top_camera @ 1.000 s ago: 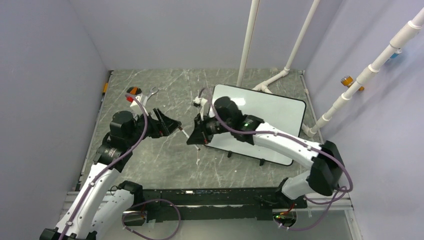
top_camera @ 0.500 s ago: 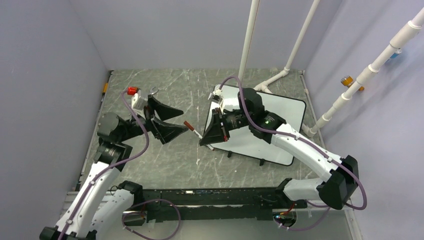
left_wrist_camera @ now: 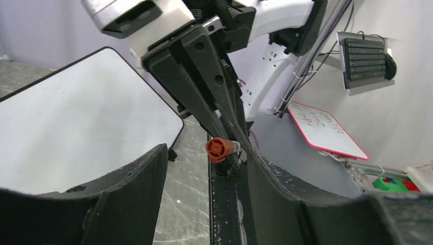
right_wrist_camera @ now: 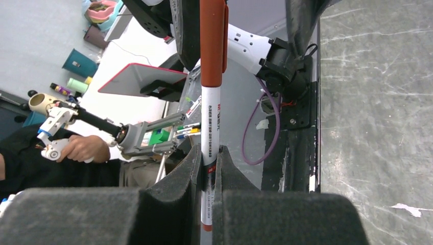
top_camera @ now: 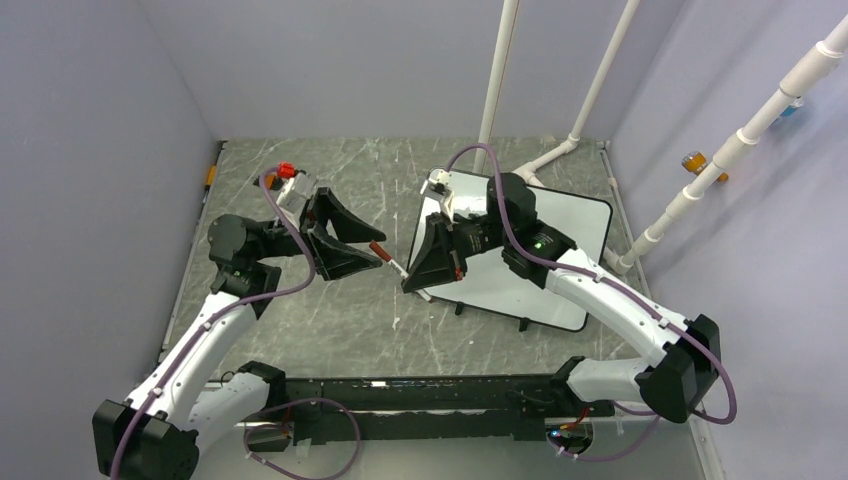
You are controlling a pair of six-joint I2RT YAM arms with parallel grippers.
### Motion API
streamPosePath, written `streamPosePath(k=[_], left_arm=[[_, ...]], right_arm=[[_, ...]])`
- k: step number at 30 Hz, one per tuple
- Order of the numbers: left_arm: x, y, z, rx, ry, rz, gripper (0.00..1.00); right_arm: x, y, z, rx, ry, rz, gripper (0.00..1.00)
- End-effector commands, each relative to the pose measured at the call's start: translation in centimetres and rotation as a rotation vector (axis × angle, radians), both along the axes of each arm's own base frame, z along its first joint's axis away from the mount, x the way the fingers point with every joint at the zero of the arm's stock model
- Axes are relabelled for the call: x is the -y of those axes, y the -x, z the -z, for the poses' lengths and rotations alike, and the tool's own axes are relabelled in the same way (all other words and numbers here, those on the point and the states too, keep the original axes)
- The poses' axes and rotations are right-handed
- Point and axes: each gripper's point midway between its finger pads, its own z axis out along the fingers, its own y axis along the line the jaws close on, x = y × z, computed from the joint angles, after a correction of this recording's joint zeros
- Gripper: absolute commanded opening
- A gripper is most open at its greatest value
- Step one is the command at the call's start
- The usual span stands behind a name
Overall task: Write a sentence on the whiteboard
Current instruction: Open the whiteboard marker.
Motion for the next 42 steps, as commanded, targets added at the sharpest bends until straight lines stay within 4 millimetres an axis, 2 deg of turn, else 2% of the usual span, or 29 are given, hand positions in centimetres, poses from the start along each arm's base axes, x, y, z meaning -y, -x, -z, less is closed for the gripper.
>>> streamPosePath(k=[1, 12, 18, 24, 32, 34, 38, 42], left_arm=[[0.1, 1.8, -1.4, 0.097, -0.013, 0.066, 0.60], [0.2, 2.0, -1.8, 0.119, -0.030, 0.047, 0.51], [0.3, 1.9, -0.7, 0.104, -0.077, 0.022, 0.43], [0.6, 2.0, 0.1, 0.083, -0.106, 0.007, 0.41], [0.6, 2.5, -0.2, 0.088, -0.092, 0.010, 0.33], [0.6, 2.5, -0.3, 0.089, -0.089, 0.008, 0.35], [0.6, 2.3, -0.5, 0.088, -0.094, 0.000, 0.46], [0.6, 2.3, -0.8, 0.089, -0.094, 0.013, 0.46]], right_arm=[[0.1, 0.2, -2.1, 0.044, -0.062, -0.035, 0.00], [-0.6, -0.7, -1.3, -0.002, -0.037, -0.049, 0.00], [-0.4, -0.8, -1.4, 0.001, -0.037, -0.048, 0.00], [-0.3, -0.9, -1.6, -0.003, -0.035, -0.052, 0.00], [-0.2, -1.0, -1.3, -0.016, -0.024, -0.050, 0.00], [-0.3, -1.0, -1.1, -0.024, -0.017, -0.052, 0.00], [-0.3, -1.0, -0.6, -0.038, -0.006, -0.064, 0.00], [-0.4, -1.1, -0.4, -0.045, 0.009, -0.069, 0.00]])
